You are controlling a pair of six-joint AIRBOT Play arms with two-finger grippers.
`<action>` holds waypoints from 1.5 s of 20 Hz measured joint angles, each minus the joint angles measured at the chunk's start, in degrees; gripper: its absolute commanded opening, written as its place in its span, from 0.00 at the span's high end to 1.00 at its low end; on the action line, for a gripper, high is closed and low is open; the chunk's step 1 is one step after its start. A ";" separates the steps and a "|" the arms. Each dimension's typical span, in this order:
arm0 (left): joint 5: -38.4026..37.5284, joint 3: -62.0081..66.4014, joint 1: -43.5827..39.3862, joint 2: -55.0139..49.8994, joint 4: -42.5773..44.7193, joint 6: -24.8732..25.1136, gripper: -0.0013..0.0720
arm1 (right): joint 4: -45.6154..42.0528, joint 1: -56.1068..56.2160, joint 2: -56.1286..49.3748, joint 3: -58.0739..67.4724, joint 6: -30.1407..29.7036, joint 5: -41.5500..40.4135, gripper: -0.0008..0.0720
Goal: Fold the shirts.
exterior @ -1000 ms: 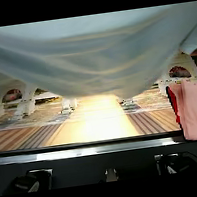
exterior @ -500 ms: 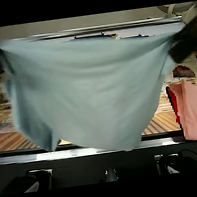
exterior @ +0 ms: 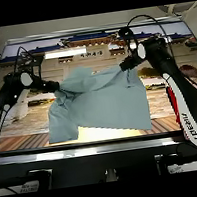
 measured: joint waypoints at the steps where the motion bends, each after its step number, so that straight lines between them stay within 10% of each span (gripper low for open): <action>1: -0.04 0.37 0.61 -1.53 -2.43 0.02 0.20 | 0.85 -0.24 -0.87 0.04 0.63 -0.50 0.30; 11: -19.78 1.75 20.59 -4.02 -13.35 11.67 0.30 | 14.78 -21.86 2.43 -5.62 -16.46 23.61 0.51; 23: -12.83 -13.79 26.12 -6.29 -26.73 20.79 0.38 | 22.58 -27.52 7.15 -27.23 -27.12 29.09 0.51; 26: -12.09 -14.05 25.07 -8.04 -29.16 21.09 0.58 | 22.71 -27.54 9.31 -32.63 -27.56 26.82 0.34; 28: -11.47 -14.12 24.26 -8.94 -29.66 21.14 0.95 | 22.75 -27.56 11.02 -36.54 -27.78 25.44 0.29; 30: -11.34 -14.19 23.67 -9.18 -29.75 21.31 0.95 | 22.77 -27.56 12.04 -40.19 -27.87 24.35 0.29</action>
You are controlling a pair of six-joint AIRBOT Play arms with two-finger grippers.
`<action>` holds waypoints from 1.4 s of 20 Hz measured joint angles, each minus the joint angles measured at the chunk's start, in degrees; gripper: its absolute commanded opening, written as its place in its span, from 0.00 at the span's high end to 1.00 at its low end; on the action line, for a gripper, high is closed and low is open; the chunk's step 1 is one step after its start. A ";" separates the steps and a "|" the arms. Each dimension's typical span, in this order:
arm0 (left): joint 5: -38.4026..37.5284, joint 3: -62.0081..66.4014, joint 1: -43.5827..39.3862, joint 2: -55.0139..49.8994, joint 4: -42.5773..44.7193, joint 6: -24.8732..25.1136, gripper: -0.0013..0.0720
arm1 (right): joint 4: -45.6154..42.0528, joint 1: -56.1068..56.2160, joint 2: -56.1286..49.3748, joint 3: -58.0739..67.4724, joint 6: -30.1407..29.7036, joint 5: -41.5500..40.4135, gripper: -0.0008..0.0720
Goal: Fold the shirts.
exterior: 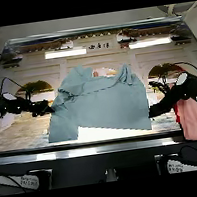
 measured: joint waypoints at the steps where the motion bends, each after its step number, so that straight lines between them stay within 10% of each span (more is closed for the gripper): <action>1: 0.04 0.00 -0.17 0.07 -0.07 0.00 0.95 | 0.09 0.00 0.31 -1.75 -0.02 -0.68 0.30; 9: -0.11 -0.02 -0.63 5.09 0.00 1.25 0.95 | 7.23 -0.09 1.29 -11.37 0.07 -4.81 0.32; 10: -0.17 0.00 -0.59 5.81 -0.37 1.27 0.95 | 8.72 -0.07 1.27 -12.41 0.15 -5.33 0.38; 12: -0.48 -0.02 -0.61 7.28 -1.11 1.33 0.96 | 10.56 -0.02 1.09 -13.86 -0.02 -7.87 0.96; 18: -1.14 4.57 -0.72 17.62 -3.19 1.44 0.96 | 13.38 0.07 4.70 -5.42 -3.13 -10.08 0.97; 28: 15.34 37.81 -0.61 54.21 4.04 -12.09 0.96 | -1.95 0.00 34.01 49.83 0.66 -16.87 0.97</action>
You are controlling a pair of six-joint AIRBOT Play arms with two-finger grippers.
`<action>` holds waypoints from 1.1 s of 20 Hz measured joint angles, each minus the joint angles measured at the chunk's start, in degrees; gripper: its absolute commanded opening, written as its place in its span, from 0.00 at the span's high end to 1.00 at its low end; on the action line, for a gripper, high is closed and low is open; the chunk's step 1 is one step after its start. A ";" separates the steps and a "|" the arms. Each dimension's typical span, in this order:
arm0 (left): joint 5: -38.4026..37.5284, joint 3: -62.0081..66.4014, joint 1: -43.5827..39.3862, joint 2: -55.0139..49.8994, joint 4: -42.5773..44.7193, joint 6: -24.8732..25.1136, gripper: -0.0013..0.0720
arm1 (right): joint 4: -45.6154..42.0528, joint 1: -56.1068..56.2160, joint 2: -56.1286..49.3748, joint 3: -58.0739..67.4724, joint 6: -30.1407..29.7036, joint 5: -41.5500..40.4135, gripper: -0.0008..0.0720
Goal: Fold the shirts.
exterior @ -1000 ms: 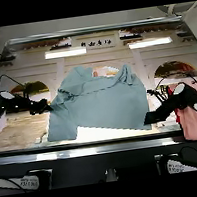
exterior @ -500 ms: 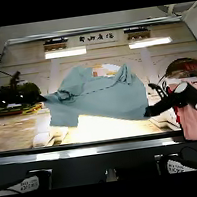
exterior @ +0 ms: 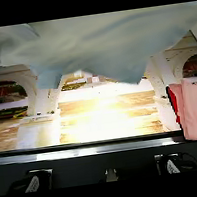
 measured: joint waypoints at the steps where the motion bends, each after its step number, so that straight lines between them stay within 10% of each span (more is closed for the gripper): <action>1: 0.74 0.98 0.00 2.16 0.98 -0.90 0.96 | -1.42 0.00 1.79 2.14 0.76 -0.20 0.97; 12: -10.38 3.61 0.00 1.79 9.66 -4.74 0.96 | -5.62 0.02 -0.42 7.17 3.87 14.53 0.97; 22: -15.61 -18.45 -1.77 -24.81 11.78 0.35 0.96 | -7.69 5.51 -40.65 6.43 2.97 27.69 0.97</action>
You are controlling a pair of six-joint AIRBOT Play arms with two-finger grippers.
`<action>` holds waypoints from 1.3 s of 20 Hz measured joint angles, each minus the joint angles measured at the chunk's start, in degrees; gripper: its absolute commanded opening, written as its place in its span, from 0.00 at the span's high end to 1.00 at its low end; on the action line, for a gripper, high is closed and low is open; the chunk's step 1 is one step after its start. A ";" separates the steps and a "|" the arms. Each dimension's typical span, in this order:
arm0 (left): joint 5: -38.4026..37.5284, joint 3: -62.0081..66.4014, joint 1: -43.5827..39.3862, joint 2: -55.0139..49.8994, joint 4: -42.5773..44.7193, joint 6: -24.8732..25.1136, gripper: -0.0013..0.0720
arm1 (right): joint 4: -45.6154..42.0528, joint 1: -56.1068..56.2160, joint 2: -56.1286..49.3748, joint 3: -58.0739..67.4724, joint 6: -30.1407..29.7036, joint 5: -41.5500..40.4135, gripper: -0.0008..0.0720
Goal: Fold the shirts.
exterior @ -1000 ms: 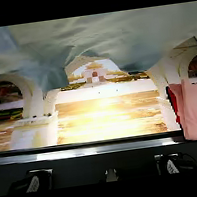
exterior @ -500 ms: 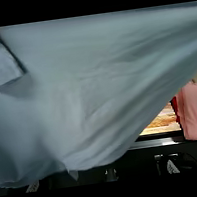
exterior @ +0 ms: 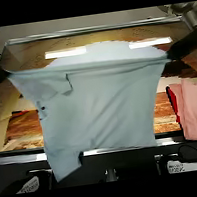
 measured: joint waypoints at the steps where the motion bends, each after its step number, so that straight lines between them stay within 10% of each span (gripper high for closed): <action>1: 2.16 -2.21 -0.57 -3.30 0.15 0.37 0.96 | -0.74 1.27 -4.44 -0.04 0.02 -1.99 0.97; 12: 21.51 5.05 -5.11 -28.59 -0.66 1.36 0.96 | -1.77 2.43 -21.64 -0.07 9.05 -29.68 0.96; 22: -0.70 4.04 -6.05 -29.29 10.75 1.77 0.95 | 4.63 2.38 -21.79 -6.56 3.37 -6.32 0.96; 24: -2.86 2.23 -6.08 -29.64 11.23 0.31 0.60 | 5.86 3.78 -21.81 -10.21 2.97 -5.55 0.90; 26: -4.31 1.55 -6.03 -29.81 10.21 -0.61 0.34 | 6.73 4.76 -21.66 -11.96 2.91 -5.73 0.39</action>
